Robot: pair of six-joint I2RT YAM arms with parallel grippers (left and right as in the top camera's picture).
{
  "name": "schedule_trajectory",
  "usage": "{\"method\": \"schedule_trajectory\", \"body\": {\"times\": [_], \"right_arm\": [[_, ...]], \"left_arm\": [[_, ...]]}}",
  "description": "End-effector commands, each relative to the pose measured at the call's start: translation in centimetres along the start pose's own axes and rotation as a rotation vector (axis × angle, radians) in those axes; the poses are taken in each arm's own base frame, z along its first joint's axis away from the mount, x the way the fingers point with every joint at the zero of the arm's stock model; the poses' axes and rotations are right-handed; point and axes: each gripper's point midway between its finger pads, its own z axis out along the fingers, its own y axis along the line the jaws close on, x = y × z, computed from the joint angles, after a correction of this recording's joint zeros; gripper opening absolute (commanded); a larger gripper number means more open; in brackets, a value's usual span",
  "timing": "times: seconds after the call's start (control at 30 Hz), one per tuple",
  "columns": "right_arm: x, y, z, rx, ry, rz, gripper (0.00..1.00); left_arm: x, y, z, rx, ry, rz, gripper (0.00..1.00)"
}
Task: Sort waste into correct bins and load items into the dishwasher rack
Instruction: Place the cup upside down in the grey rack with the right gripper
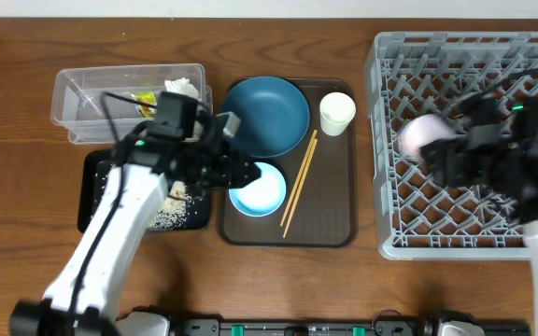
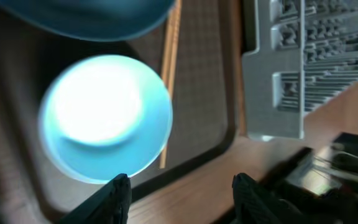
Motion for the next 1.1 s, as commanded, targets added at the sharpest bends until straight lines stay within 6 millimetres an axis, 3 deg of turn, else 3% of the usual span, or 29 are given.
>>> {"method": "schedule_trajectory", "body": {"times": [0.0, 0.13, 0.43, 0.6, 0.9, 1.07], "right_arm": [[-1.3, -4.8, -2.7, 0.210, -0.039, 0.112, 0.01], [-0.1, -10.3, -3.8, 0.392, 0.019, 0.297, 0.01], [1.4, -20.0, -3.8, 0.524, 0.102, 0.650, 0.01], [3.3, -25.4, -3.9, 0.649, 0.121, 0.807, 0.01], [7.2, -29.3, -2.5, 0.709, 0.222, 0.947, 0.01], [8.9, -30.6, -0.5, 0.701, 0.284, 0.999, 0.01]], "left_arm": [[-0.4, 1.1, -2.0, -0.110, -0.075, 0.073, 0.56], [-0.5, 0.7, -3.0, -0.121, -0.111, 0.093, 0.56], [-0.2, 0.7, -3.0, -0.123, -0.102, 0.087, 0.56], [-0.2, 0.9, -3.1, -0.135, -0.100, 0.084, 0.56], [-0.2, 0.9, -3.1, -0.135, -0.100, 0.084, 0.56], [-0.2, 0.9, -3.1, -0.135, -0.100, 0.084, 0.56]]}}
